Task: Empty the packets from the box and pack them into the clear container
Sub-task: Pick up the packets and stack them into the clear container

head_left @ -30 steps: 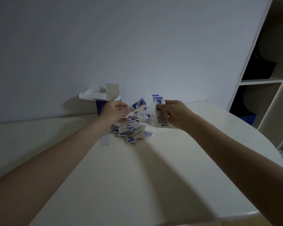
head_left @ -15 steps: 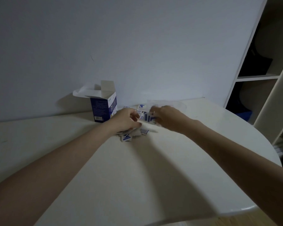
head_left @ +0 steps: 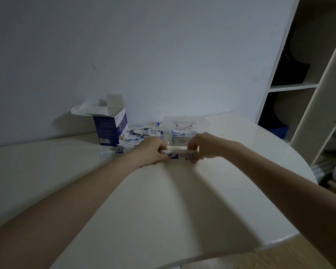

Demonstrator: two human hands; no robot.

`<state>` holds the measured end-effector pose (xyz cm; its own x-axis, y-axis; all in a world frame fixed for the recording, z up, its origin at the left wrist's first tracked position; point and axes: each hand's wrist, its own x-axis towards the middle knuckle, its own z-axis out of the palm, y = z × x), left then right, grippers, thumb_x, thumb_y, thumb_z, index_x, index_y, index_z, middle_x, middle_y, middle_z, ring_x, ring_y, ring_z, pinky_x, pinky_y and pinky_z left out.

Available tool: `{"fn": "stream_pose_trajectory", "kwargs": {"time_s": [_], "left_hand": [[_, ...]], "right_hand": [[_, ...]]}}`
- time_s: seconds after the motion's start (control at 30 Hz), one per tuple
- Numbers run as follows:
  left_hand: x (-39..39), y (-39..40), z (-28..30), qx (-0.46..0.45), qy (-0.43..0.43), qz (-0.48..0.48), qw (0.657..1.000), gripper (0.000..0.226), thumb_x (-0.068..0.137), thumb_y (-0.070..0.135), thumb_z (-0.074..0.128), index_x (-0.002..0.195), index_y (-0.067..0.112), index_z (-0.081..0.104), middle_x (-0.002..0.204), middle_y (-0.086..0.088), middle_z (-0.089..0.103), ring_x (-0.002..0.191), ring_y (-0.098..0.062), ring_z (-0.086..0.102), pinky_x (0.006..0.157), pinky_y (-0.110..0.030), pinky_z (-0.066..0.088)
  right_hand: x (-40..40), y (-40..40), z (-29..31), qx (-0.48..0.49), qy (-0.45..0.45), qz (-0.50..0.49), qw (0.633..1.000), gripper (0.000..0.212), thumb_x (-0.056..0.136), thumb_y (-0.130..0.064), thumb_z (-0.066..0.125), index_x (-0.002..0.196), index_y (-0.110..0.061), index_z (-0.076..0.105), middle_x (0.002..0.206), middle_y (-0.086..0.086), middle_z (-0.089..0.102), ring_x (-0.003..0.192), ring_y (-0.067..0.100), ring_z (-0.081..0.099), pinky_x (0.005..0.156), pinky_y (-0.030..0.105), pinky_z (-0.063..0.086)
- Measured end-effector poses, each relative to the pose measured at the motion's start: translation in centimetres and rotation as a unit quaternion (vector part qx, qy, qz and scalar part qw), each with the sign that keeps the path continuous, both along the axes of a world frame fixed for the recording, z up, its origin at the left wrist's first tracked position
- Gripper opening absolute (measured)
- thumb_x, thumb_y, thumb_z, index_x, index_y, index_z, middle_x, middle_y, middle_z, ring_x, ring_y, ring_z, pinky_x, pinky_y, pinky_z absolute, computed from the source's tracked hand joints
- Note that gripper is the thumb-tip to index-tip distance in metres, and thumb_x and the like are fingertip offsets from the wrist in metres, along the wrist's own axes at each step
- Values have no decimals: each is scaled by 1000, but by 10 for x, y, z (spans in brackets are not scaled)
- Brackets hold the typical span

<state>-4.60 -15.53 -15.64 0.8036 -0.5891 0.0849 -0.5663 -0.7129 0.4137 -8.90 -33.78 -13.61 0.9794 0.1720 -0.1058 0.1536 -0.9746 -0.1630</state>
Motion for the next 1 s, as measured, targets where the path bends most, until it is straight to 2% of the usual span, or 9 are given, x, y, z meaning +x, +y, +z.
{"fn": "stream_pose_trajectory", "kwargs": {"time_s": [0.1,0.23,0.33,0.43,0.57,0.7,0.77,0.9,1.0], "left_hand": [[1,-2,-3,-10,4,-11,1000,10,84,14,63,89,8,70,58,9,53,53,-2,48,49,-10,35],[12,1,18,-130,24,40,990,12,84,10,65,96,11,69,71,4,62,62,-6,56,56,-6,43],[27,-4,48,-322,89,101,937,15,84,4,65,99,3,66,79,-5,63,63,-10,59,60,-9,51],[40,-23,71,-423,130,158,883,13,87,5,62,99,2,63,81,-10,65,61,-9,58,59,-13,52],[56,-50,76,-269,37,197,942,11,86,13,63,95,9,59,89,-8,71,74,-15,63,63,-24,47],[68,-63,73,-21,-66,181,981,14,82,20,66,88,8,63,75,-6,60,61,-19,52,51,-23,35],[71,-61,69,55,-79,153,983,17,85,26,61,80,10,60,75,-4,61,61,-18,51,58,-24,36],[74,-54,63,129,-105,131,977,10,85,16,52,79,12,58,78,-1,61,75,-20,55,79,-30,29],[74,-55,61,128,-127,110,977,7,89,13,45,93,12,51,90,-2,60,82,-20,50,80,-32,23]], "right_hand": [[1,3,-3,26,-11,9,1000,20,78,-5,62,96,-6,71,69,5,64,54,3,48,54,15,38],[7,-5,19,109,-65,6,992,11,81,-8,62,87,-4,71,68,7,69,37,-7,52,48,2,40],[17,-12,48,211,-145,-45,966,6,85,-12,62,85,-10,68,63,1,65,42,-4,55,47,0,37],[34,-16,66,363,-162,-121,910,11,86,-10,63,92,-3,67,66,4,63,57,11,58,63,17,50],[55,-19,68,412,-159,-219,870,14,84,-9,65,76,-8,54,65,8,60,54,12,57,54,18,49],[70,-22,62,354,-76,-233,903,9,85,-2,62,84,-6,55,65,10,58,53,13,53,53,18,46],[72,-24,59,320,-35,-222,920,14,86,1,60,95,-4,51,66,10,56,54,14,52,52,18,45],[75,-22,52,257,-10,-199,945,19,86,2,58,97,-6,45,66,8,53,52,13,50,43,15,40],[79,-20,46,215,-17,-199,956,19,86,1,57,78,-11,44,63,6,52,48,11,48,31,10,34]]}}
